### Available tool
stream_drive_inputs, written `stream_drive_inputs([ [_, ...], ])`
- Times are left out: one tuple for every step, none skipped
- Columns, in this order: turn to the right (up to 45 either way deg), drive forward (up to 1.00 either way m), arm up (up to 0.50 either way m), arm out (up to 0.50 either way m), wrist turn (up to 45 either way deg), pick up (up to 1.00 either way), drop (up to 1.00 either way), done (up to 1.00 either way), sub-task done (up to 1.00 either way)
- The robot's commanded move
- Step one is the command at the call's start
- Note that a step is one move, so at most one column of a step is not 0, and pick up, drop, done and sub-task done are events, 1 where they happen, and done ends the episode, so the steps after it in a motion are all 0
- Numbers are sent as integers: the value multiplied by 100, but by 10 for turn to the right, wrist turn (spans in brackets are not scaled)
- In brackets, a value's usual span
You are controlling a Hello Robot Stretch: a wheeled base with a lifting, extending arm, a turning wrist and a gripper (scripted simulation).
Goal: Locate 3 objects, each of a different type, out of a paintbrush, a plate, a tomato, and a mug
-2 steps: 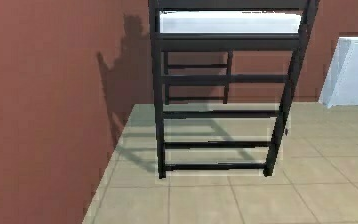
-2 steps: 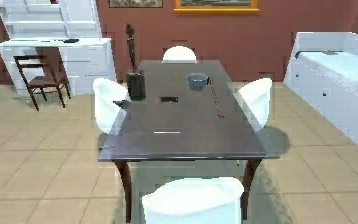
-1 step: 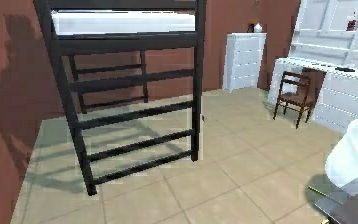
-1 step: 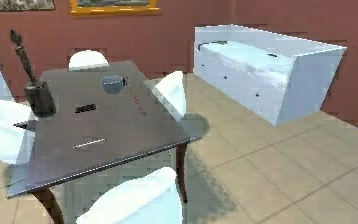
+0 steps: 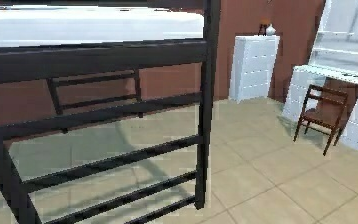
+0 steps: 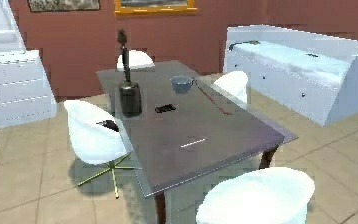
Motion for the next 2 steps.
stream_drive_inputs([
  [390, 0, 0, 0, 0, 0, 0, 0, 0],
  [0, 100, 0, 0, 0, 0, 0, 0, 0],
])
